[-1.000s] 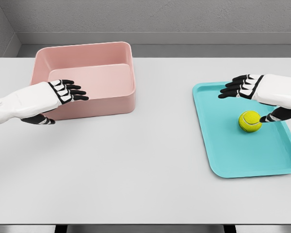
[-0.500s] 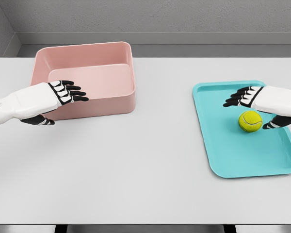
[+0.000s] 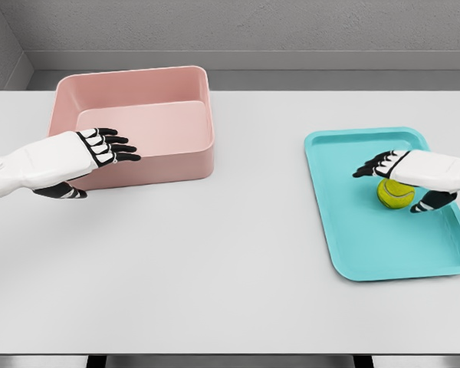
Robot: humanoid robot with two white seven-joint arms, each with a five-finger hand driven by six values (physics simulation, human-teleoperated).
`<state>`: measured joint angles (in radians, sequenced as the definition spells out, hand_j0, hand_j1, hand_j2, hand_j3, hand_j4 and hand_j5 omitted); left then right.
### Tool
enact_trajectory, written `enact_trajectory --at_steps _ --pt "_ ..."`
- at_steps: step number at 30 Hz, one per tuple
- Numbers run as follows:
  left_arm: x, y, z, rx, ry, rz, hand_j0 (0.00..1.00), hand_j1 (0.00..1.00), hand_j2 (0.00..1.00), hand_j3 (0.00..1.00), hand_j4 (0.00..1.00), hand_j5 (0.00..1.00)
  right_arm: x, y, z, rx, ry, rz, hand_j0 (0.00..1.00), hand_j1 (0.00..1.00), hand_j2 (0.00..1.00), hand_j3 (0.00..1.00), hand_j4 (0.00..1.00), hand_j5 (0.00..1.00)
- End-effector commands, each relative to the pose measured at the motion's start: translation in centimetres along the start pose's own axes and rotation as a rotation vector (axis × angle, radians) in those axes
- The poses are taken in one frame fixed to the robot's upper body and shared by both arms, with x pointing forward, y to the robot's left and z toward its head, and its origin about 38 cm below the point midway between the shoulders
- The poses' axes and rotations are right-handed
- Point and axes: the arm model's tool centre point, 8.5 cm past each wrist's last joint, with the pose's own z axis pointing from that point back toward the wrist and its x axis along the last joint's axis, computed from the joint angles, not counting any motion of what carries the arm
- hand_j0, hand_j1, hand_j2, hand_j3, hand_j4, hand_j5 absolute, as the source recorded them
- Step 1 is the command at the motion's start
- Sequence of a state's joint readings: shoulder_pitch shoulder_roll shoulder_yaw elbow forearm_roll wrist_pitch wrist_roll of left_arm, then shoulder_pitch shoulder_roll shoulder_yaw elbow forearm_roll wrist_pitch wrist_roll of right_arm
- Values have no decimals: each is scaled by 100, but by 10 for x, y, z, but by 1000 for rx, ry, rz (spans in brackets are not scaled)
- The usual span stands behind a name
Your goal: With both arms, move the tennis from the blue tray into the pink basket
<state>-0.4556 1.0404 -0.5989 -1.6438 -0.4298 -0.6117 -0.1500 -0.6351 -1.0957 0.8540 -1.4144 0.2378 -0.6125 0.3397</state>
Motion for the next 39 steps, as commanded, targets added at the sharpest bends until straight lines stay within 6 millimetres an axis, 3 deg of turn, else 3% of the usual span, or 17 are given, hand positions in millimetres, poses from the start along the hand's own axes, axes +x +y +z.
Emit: enact_trajectory --at_steps 1,14,23,39 --pt "0 1 0 4 -1 4 100 100 100 100 100 100 -8 6 -1 6 23 -19 100 100 100 100 100 100" --pt "4 3 -1 8 -12 -1 100 100 100 100 100 100 -20 22 -13 34 57 -34 99 99 99 99 99 99" --pt "5 5 -2 12 -17 -3 100 100 100 100 100 100 -22 23 -11 41 67 -26 73 73 73 73 73 73" --pt "7 6 -3 15 -24 -6 100 100 100 100 100 100 -22 22 -11 44 70 -20 53 53 53 53 53 53"
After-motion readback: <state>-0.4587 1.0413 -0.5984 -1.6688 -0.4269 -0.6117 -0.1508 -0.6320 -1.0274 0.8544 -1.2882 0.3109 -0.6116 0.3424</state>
